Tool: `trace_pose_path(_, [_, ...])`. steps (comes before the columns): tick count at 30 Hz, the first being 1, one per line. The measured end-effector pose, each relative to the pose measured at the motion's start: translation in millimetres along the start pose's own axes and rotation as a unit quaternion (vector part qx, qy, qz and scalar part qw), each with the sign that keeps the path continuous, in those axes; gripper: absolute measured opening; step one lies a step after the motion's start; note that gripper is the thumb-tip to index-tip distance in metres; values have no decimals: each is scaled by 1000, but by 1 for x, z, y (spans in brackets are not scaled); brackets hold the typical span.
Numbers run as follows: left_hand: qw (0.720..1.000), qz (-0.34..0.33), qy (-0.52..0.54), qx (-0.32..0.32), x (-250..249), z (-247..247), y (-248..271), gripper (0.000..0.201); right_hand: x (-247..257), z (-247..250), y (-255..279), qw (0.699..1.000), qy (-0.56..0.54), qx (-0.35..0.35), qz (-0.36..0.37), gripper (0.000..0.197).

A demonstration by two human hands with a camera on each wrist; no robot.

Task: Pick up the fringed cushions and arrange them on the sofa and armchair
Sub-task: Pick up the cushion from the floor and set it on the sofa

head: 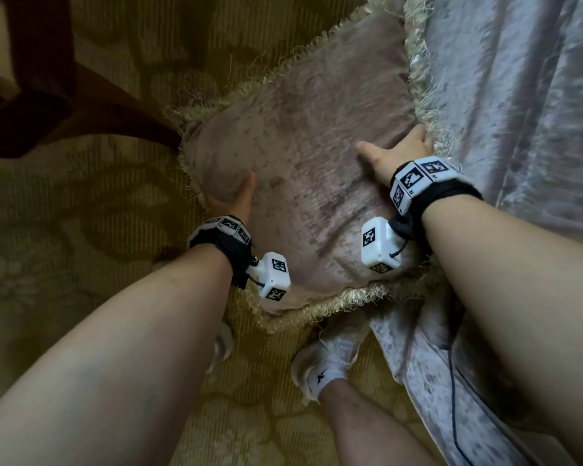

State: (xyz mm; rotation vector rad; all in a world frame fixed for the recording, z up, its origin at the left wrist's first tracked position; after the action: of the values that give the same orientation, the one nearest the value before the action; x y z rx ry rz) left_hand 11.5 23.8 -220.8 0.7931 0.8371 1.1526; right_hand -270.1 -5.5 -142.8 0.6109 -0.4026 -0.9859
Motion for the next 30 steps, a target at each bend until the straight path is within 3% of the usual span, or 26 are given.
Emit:
trace_pose_path(9, [997,-2,75,0,16,-10,-31,105,-12,-18,-20,999,13,-29,-23,129])
trace_pose_path(11, [996,0,89,12,14,-11,-31,120,-13,-16,-23,999,-6,-32,-32,131])
trace_pose_path(13, [996,11,90,16,18,-12,-33,157,-16,-17,-25,998,-49,-16,-40,128])
trace_pose_path(14, [996,11,90,17,21,-11,-35,164,-16,-18,-23,997,-71,-9,-40,123])
trace_pose_path(17, [997,21,70,1,24,-8,-35,138,-17,-17,-15,994,-103,-15,-40,117])
trace_pose_path(18, [998,28,55,6,24,-7,-36,138,-16,-17,-11,993,-109,-18,-39,119])
trace_pose_path(22, [986,68,73,132,26,-8,-40,162,-13,-14,0,990,-127,-32,-43,124])
trace_pose_path(23, [981,59,85,164,22,-5,-32,150,-10,-12,4,990,-129,-31,-41,123])
trace_pose_path(25, [974,44,114,190,12,5,-11,106,-8,-7,15,991,-129,-35,-31,118])
trace_pose_path(26, [972,43,117,201,10,11,-2,96,-6,-4,21,990,-135,-41,-22,116])
trace_pose_path(27, [971,49,111,208,10,16,2,98,-5,0,27,989,-140,-48,-17,115])
trace_pose_path(30, [974,54,130,180,16,34,-2,127,-1,15,52,990,-131,-57,3,103])
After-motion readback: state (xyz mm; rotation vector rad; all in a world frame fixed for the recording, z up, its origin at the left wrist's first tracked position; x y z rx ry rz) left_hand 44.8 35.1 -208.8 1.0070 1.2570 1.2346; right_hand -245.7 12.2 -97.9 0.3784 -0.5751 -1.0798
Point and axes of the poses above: each hand's wrist, its own y-axis away from the middle knuckle, its own z-axis out of the back of the hand, x = y × z, the point moved 4 cm from there along -y, towards the middle knuckle, and after that the axes turned 3 degrees about -x, right-handed, at the moved point
